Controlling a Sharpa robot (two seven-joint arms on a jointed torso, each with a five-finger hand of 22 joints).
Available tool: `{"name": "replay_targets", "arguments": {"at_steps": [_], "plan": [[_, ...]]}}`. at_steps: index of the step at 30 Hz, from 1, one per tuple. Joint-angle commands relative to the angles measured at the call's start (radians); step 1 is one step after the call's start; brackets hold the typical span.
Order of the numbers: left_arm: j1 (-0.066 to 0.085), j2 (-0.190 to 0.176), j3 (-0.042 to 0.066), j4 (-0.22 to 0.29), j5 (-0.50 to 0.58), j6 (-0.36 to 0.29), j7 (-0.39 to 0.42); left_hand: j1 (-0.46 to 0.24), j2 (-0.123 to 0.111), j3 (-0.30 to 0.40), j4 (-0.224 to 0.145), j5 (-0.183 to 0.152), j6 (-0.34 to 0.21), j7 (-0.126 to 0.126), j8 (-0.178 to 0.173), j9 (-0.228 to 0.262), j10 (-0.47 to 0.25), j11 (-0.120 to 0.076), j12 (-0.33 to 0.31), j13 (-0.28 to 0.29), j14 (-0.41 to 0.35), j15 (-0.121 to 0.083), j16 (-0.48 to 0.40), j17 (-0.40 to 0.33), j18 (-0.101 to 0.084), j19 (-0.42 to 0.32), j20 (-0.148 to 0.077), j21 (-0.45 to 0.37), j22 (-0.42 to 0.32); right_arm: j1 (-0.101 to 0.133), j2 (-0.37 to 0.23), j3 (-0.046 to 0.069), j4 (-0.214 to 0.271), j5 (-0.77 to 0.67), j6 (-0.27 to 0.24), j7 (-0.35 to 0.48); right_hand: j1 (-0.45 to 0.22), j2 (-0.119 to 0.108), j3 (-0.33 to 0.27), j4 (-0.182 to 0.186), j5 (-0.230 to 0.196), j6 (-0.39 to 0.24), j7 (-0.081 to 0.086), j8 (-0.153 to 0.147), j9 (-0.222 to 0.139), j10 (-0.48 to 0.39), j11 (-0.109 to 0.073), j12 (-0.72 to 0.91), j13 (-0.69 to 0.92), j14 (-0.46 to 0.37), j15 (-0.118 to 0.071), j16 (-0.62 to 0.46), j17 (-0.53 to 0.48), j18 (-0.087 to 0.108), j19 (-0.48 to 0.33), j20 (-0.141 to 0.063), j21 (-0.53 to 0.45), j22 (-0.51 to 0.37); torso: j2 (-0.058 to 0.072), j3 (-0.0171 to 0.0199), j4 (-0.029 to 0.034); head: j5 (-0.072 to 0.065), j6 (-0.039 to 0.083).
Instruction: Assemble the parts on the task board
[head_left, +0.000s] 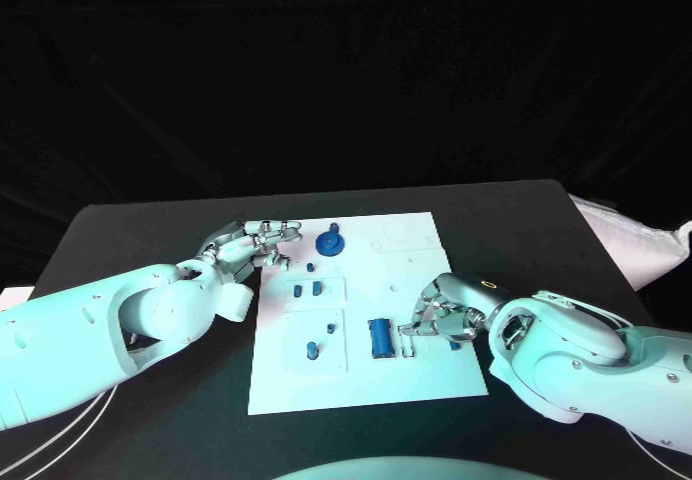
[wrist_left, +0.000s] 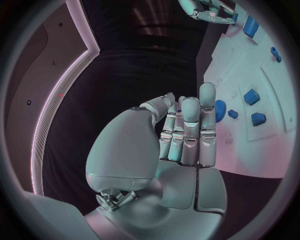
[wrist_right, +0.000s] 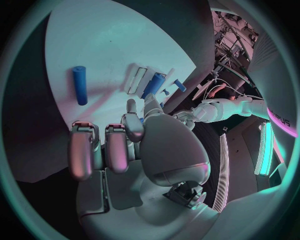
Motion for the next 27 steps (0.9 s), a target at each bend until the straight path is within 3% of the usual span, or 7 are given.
{"name": "replay_targets", "arguments": {"at_steps": [1, 6, 13, 20, 27], "plan": [[0.000, 0.001, 0.001, 0.002, -0.006, 0.017, 0.004, 0.000, 0.006, -0.005, -0.001, -0.003, -0.005, 0.004, 0.003, -0.001, -0.009, -0.001, 0.007, 0.001, -0.007, -0.001, -0.005, -0.001, 0.018, -0.006, 0.000, -0.005, -0.001, 0.013, -0.031, 0.001, 0.015, 0.045, -0.038, 0.027, -0.002, -0.005, -0.001, 0.004, 0.006, -0.013, 0.004, -0.011, -0.004, -0.001, 0.006, -0.012, -0.007, 0.060, 0.009, 0.003, 0.009, -0.007, -0.006, 0.007, -0.004, 0.042, 0.000, -0.0002, 0.0002, -0.006, 0.001], [0.000, 0.001, 0.001, 0.004, -0.007, 0.016, 0.005, 0.000, 0.006, -0.005, -0.001, -0.003, -0.005, 0.004, 0.003, -0.001, -0.009, -0.001, 0.007, 0.001, -0.007, -0.001, -0.005, -0.001, 0.018, -0.006, 0.000, -0.005, -0.001, 0.032, -0.090, 0.001, 0.021, 0.014, 0.030, 0.006, 0.018, 0.003, 0.005, -0.002, 0.024, -0.031, 0.016, -0.042, -0.016, -0.007, 0.016, -0.019, -0.009, 0.061, 0.017, 0.006, 0.015, -0.008, -0.005, 0.016, -0.003, 0.045, 0.000, -0.0014, 0.0018, -0.017, 0.001], [0.000, 0.001, 0.001, 0.009, -0.008, 0.016, 0.008, 0.000, 0.006, -0.005, -0.001, -0.003, -0.005, 0.004, 0.003, -0.001, -0.009, -0.001, 0.007, 0.001, -0.007, -0.001, -0.005, -0.001, 0.018, -0.006, 0.000, -0.005, -0.001, 0.039, -0.147, -0.001, 0.011, -0.088, 0.117, -0.013, 0.019, 0.003, 0.005, -0.001, 0.024, -0.027, 0.017, -0.047, -0.018, -0.007, 0.017, -0.020, -0.010, 0.061, 0.019, 0.010, 0.020, -0.009, -0.001, 0.018, -0.001, 0.050, 0.000, -0.0014, 0.0002, -0.034, 0.002], [0.000, 0.002, 0.001, 0.011, -0.009, 0.016, 0.009, 0.000, 0.006, -0.005, -0.001, -0.003, -0.005, 0.004, 0.003, -0.001, -0.009, -0.001, 0.007, 0.001, -0.007, -0.001, -0.005, -0.001, 0.018, -0.006, 0.000, -0.005, -0.001, 0.035, -0.149, -0.005, -0.009, -0.132, 0.166, -0.019, 0.011, 0.001, -0.001, 0.007, 0.020, -0.006, 0.014, -0.052, -0.019, -0.009, 0.016, -0.028, -0.014, 0.060, 0.019, 0.007, 0.017, -0.009, -0.002, 0.020, -0.001, 0.050, 0.000, -0.0004, 0.0018, -0.042, 0.004], [0.000, 0.002, 0.001, 0.010, -0.009, 0.017, 0.009, 0.000, 0.006, -0.005, -0.001, -0.003, -0.005, 0.004, 0.003, -0.001, -0.009, -0.001, 0.007, 0.001, -0.007, -0.001, -0.005, -0.001, 0.018, -0.006, 0.000, -0.005, -0.001, 0.023, -0.128, -0.007, -0.032, -0.145, 0.183, -0.020, 0.007, -0.003, -0.006, 0.011, 0.016, -0.004, 0.014, -0.058, -0.021, -0.013, 0.017, -0.038, -0.021, 0.060, 0.019, 0.007, 0.016, -0.008, -0.005, 0.020, -0.003, 0.047, 0.000, -0.0007, 0.0038, -0.040, 0.004]]}}
